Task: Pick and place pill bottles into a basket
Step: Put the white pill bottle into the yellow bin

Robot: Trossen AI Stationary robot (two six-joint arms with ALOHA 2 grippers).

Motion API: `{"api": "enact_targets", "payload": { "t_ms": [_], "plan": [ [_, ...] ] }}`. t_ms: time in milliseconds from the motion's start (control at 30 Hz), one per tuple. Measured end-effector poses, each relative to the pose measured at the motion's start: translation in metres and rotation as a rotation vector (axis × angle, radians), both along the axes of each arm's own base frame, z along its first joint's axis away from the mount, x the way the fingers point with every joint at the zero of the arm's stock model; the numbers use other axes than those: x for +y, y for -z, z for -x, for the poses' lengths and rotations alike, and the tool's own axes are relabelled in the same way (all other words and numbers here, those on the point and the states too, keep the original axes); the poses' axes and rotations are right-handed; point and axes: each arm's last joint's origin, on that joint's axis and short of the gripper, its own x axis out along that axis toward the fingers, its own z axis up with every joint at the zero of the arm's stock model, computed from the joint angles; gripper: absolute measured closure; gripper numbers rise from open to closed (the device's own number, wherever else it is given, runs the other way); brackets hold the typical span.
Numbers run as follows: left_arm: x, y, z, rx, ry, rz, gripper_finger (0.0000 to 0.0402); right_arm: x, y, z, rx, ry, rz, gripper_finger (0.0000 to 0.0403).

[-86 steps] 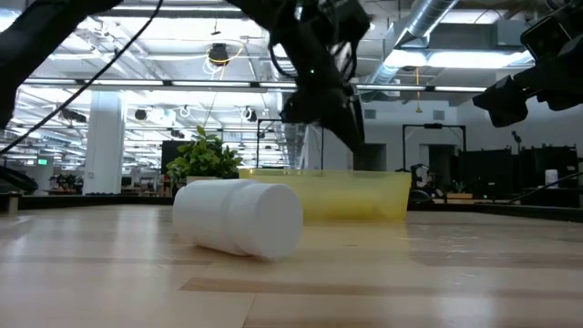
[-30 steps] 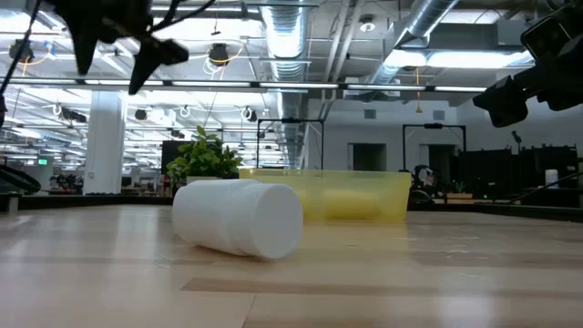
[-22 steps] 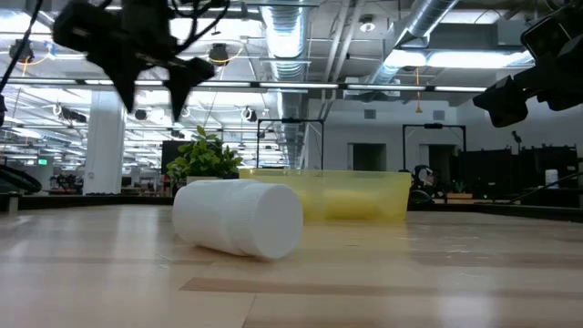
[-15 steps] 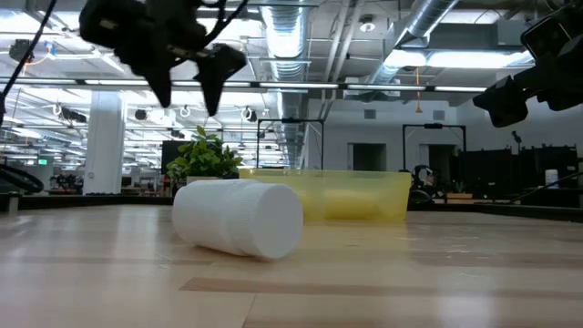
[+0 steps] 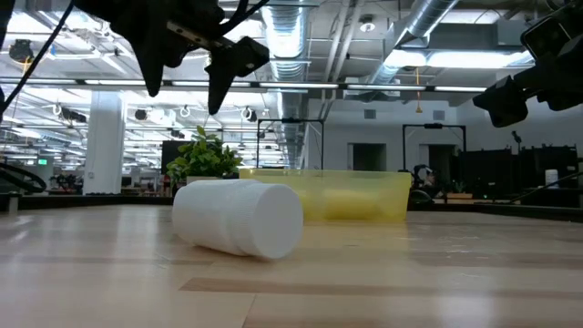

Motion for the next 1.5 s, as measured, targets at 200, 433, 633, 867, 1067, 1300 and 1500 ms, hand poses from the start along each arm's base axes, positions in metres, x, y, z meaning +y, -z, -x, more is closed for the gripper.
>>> {"api": "enact_targets", "payload": {
  "t_ms": [200,433,633,867,1067,1300,1500],
  "plan": [
    [-0.017,0.018,-0.012,-0.01,0.042,-0.007,0.0125,0.0,0.0,0.0,0.0,0.0,0.0,0.0117],
    [-0.031,0.029,-0.024,-0.084,0.065,-0.041,0.0125,0.0,0.0,0.0,0.0,0.0,0.0,0.0117],
    [-0.044,0.028,-0.022,-0.132,0.116,-0.108,0.0125,0.0,0.0,0.0,0.0,0.0,0.0,0.0117],
    [-0.057,0.028,-0.019,-0.156,0.299,-0.123,0.0125,0.0,0.0,0.0,0.0,0.0,0.0,0.0117],
    [-0.059,0.028,-0.018,-0.182,0.489,-0.191,0.0125,0.0,0.0,0.0,0.0,0.0,0.0,0.0117],
    [-0.058,0.028,-0.017,-0.2,0.756,-0.293,0.0125,0.0,0.0,0.0,0.0,0.0,0.0,0.0117],
    [-0.056,0.029,-0.012,-0.152,0.88,-0.277,0.0125,0.0,0.0,0.0,0.0,0.0,0.0,0.0117]
  ]
}}
